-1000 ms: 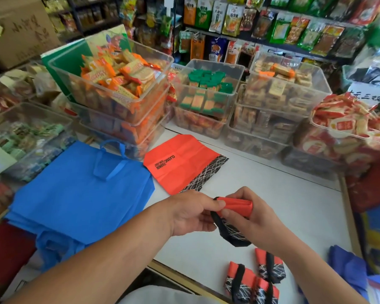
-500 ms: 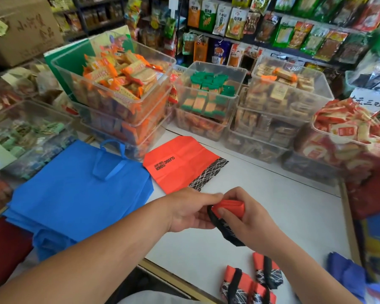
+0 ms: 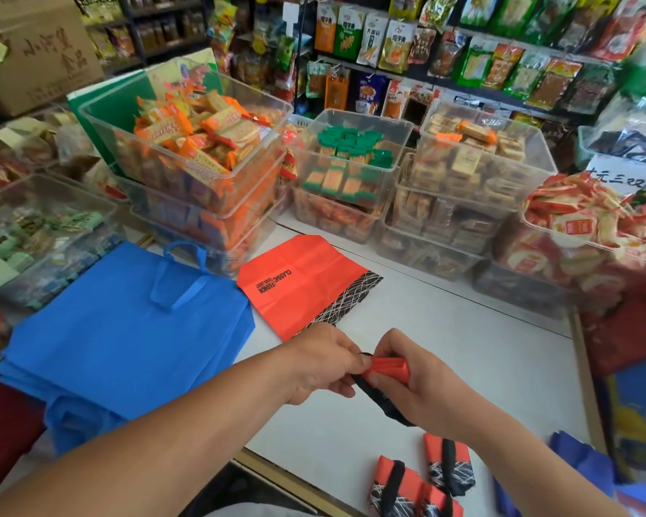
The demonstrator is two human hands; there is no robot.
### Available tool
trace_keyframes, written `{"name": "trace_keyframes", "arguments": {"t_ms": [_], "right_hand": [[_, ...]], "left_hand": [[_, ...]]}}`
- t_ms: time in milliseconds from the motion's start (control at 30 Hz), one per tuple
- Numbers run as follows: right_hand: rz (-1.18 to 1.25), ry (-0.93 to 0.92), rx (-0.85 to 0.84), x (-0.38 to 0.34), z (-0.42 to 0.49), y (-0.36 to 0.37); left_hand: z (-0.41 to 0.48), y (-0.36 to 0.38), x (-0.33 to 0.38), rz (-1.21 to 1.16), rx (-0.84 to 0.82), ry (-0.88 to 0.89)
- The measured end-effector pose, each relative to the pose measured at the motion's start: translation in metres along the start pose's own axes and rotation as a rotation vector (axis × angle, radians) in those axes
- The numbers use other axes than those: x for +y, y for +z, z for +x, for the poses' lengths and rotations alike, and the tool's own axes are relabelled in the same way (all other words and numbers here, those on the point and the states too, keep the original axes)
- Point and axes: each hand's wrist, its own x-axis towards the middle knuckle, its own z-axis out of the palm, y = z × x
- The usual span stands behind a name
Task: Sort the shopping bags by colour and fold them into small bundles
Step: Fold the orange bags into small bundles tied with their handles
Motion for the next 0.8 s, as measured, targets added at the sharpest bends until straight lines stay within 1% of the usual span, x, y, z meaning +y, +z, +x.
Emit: {"name": "trace_keyframes", "arguments": {"t_ms": [67, 100, 200, 333, 400, 500, 567, 633, 700, 767, 800], "right_hand": [[-0.101, -0.047, 0.043, 0.005, 0.001, 0.003], [-0.135, -0.056, 0.068, 0.007, 0.002, 0.004], [-0.068, 0.022, 0.125, 0.005, 0.001, 0.005], [0.068, 0.101, 0.262, 0.004, -0.002, 0.011], [0.063, 0.111, 0.263, 0.006, -0.004, 0.016], [0.066, 0.11, 0.22, 0.004, -0.002, 0.025], [0.16, 0.145, 0.228, 0.005, -0.001, 0.026], [0.307, 0.216, 0.297, 0.008, -0.001, 0.023], [0.524, 0.304, 0.373, 0.011, -0.001, 0.021], [0.752, 0.341, 0.344, 0.015, -0.001, 0.022], [0.825, 0.35, 0.312, 0.02, -0.001, 0.024]], "left_hand": [[0.001, 0.006, -0.003, 0.171, 0.092, 0.08], [0.002, 0.007, -0.004, 0.2, 0.115, 0.115], [0.002, 0.004, -0.002, 0.13, 0.109, 0.173], [0.003, -0.005, 0.004, 0.152, 0.186, 0.206], [0.003, -0.002, 0.005, 0.16, 0.189, 0.208], [0.007, 0.007, 0.01, 0.18, 0.212, 0.23], [0.01, 0.012, 0.011, 0.195, 0.244, 0.279], [0.011, 0.01, 0.01, 0.181, 0.256, 0.333], [0.013, 0.005, -0.001, 0.17, 0.195, 0.324], [0.016, 0.01, -0.013, 0.126, 0.099, 0.269], [0.018, 0.014, -0.019, 0.1, 0.085, 0.26]]}}
